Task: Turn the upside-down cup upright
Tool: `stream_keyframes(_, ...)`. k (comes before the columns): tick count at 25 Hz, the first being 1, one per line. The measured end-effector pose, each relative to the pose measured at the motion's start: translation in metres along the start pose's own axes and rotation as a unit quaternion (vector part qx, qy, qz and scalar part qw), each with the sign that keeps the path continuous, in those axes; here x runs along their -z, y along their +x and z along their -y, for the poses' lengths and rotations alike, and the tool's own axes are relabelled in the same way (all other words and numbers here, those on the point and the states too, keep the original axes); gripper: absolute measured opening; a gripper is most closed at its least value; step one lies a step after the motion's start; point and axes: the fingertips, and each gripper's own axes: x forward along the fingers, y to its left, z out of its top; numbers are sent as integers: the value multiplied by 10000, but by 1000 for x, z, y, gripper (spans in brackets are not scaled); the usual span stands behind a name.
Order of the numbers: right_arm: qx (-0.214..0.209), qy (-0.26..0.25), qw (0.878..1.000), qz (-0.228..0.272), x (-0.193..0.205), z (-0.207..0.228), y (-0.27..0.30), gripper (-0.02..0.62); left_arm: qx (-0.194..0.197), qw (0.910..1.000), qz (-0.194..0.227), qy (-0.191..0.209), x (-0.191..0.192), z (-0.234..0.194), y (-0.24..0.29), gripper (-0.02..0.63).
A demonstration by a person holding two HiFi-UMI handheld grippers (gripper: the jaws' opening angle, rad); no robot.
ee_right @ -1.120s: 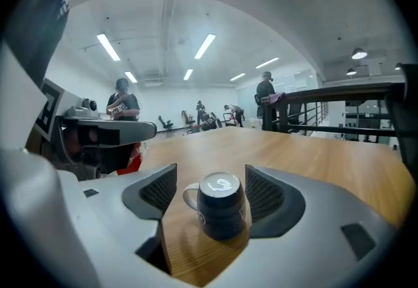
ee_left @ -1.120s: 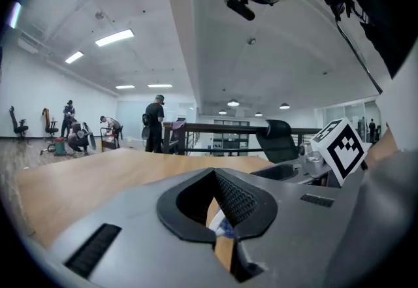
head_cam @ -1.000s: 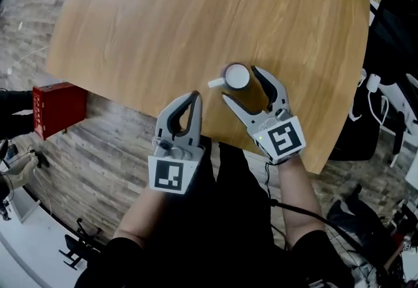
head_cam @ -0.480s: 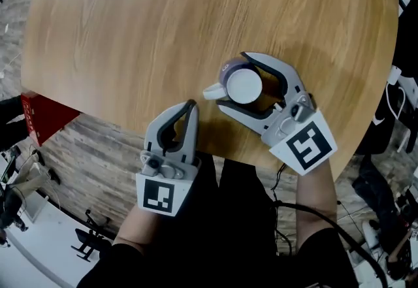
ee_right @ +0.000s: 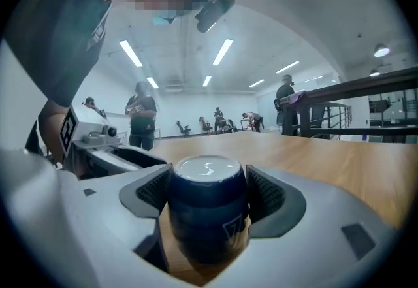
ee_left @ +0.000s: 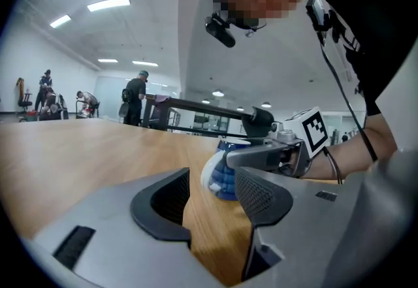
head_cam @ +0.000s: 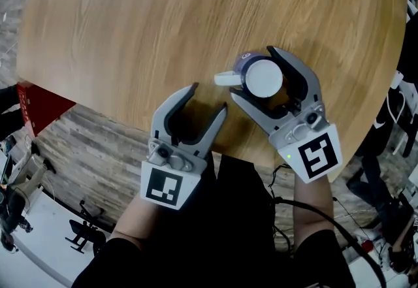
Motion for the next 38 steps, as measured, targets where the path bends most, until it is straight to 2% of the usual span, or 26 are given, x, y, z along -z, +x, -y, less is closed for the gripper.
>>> stream_keyframes(3, 180, 260, 9991, 296, -21, 11, -9, 311, 401, 9991, 10, -137, -2, 12, 10, 255)
stream_keyframes(7, 287, 408, 9959, 754, -67, 18, -26, 311, 1123, 9914, 124, -655, -16, 31, 22, 267)
stream_keyframes(10, 219, 404, 9941, 978, -96, 15, -32, 311, 1733, 9768, 207, -1245, -33, 41, 34, 268)
stream_keyframes(12, 163, 414, 9934, 1053, -105, 12, -34, 311, 2075, 9629, 486, -1654, -49, 46, 41, 272)
stream_keyframes(14, 111, 475, 9927, 1101, -106, 11, -37, 311, 2361, 9514, 776, -1817, -60, 51, 45, 269)
stream_keyframes(17, 85, 677, 9904, 1203, -99, 13, -44, 311, 2672, 9443, 979, -1654, -63, 61, 45, 203)
stream_keyframes(20, -118, 935, 9858, 1390, -93, 17, -50, 311, 2831, 9461, 911, -1284, -58, 69, 42, 136)
stream_keyframes(23, -412, 1141, 9806, 1538, -89, 16, -55, 311, 2968, 9478, 770, -874, -53, 75, 39, 101)
stream_keyframes(28, -602, 1445, 9738, 1648, -83, 15, -54, 311, 3123, 9472, 669, -291, -53, 80, 31, 59)
stream_keyframes(32, -718, 1693, 9681, 1701, -80, 15, -55, 311, 3095, 9490, 586, 136, -54, 82, 27, 49)
stream_keyframes(35, -798, 1875, 9643, 1688, -76, 15, -55, 311, 3085, 9493, 531, 273, -51, 86, 26, 42)
stream_keyframes(38, -772, 1805, 9665, 1651, -74, 15, -55, 311, 3055, 9505, 473, 302, -48, 87, 25, 41)
